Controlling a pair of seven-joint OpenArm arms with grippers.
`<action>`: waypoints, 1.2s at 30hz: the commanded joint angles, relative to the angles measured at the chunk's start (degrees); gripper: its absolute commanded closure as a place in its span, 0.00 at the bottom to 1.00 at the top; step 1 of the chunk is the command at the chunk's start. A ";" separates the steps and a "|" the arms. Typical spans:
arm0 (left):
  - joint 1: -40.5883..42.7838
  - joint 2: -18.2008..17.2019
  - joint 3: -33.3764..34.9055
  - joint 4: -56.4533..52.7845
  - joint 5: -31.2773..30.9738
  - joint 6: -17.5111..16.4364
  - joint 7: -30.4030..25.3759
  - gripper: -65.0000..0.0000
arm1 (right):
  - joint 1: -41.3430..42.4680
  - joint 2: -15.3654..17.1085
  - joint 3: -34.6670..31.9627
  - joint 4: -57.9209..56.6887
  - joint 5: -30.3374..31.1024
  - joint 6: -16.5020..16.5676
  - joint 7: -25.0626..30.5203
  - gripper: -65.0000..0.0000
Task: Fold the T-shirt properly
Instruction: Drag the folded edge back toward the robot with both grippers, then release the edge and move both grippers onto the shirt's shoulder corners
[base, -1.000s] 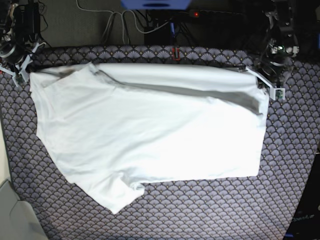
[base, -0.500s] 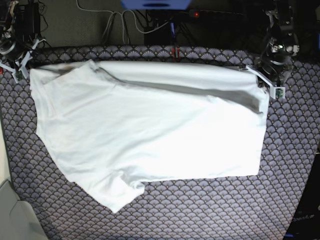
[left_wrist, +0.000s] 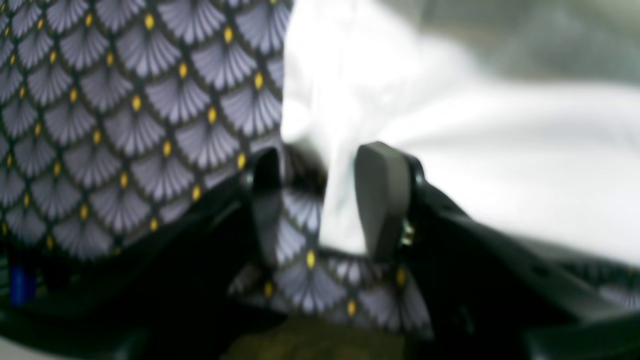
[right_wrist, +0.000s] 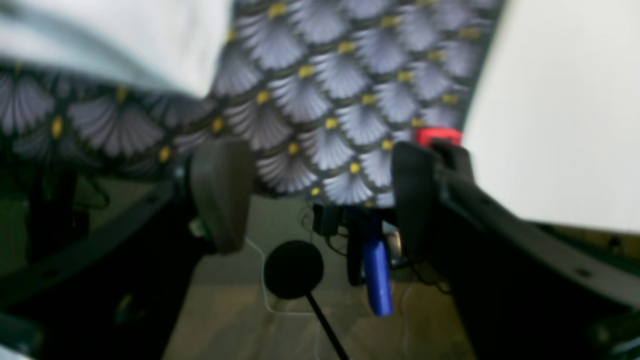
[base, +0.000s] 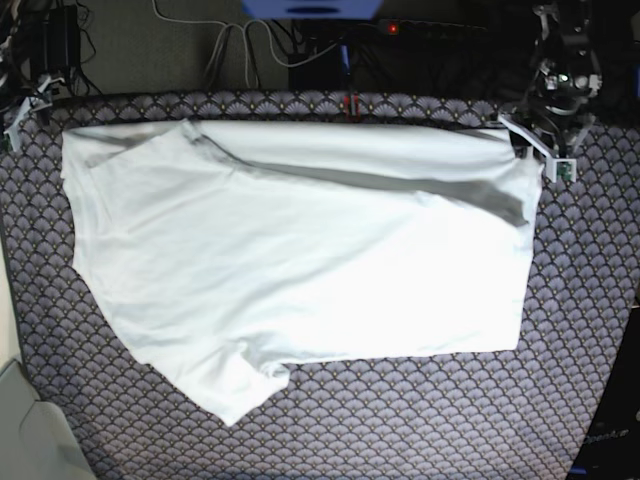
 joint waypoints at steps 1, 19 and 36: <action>0.77 -0.48 -0.47 2.05 0.67 0.29 0.41 0.58 | -0.03 0.40 1.77 2.22 0.64 -0.38 1.27 0.27; 1.91 3.30 -6.27 15.86 0.67 0.29 0.50 0.88 | 0.85 -4.78 -7.81 8.81 0.47 -0.38 1.18 0.43; -2.75 5.94 3.67 11.46 1.28 0.82 0.58 0.99 | 7.44 -4.70 -11.77 8.55 0.29 -0.38 -5.76 0.92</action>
